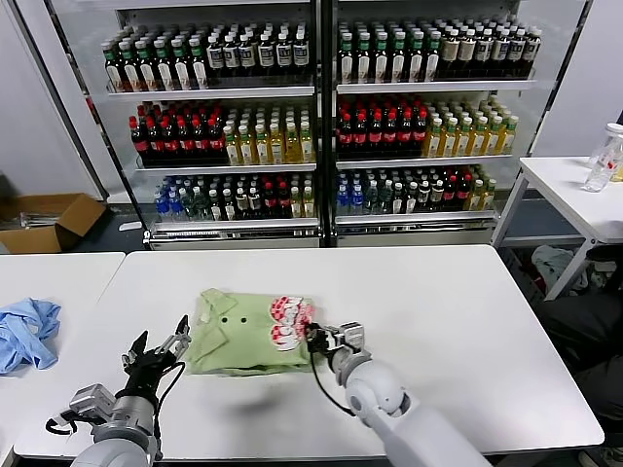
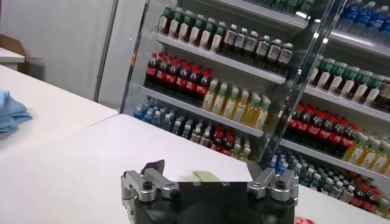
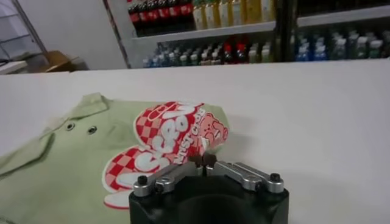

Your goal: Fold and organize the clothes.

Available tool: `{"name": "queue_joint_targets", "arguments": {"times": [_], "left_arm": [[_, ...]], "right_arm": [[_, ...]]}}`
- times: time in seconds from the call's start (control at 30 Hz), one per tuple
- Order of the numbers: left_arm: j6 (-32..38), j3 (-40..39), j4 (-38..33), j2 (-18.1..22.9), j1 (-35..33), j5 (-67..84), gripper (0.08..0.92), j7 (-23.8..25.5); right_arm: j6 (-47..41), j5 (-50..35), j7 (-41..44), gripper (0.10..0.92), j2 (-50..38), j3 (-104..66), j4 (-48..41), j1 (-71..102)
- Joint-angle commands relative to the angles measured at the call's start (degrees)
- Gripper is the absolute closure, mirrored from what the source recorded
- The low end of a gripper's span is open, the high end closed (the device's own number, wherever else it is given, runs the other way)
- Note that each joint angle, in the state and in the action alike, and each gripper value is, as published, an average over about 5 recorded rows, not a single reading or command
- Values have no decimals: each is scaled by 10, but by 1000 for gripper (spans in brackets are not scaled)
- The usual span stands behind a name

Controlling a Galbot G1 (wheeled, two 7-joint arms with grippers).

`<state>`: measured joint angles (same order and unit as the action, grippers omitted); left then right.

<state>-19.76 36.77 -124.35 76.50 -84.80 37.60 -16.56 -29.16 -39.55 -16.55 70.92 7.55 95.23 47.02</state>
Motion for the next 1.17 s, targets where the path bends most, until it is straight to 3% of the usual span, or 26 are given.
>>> {"name": "queue_joint_targets", "arguments": {"times": [0.03,0.33,0.57,1.03,1.17], "left_arm": [[-1,0,-7,-1,-7,-1,177,0],[-1,-18,-28,10,-23,-21,177,7],[-9,-27,-75,23,-62,-37,177,40],[9,-30,-121,27,-110,-122,177,84],[13,-28,-129,26,-117,-130,177,89]], "right_arm": [[22,35,52,905,-149,-96,24,3],[125,133,32,891,-185,-183,146,110],[170,206,17,673,-179,-234,233,225],[203,221,20,270,-140,-330,337,396],[196,215,28,217,-126,-336,334,402]]}}
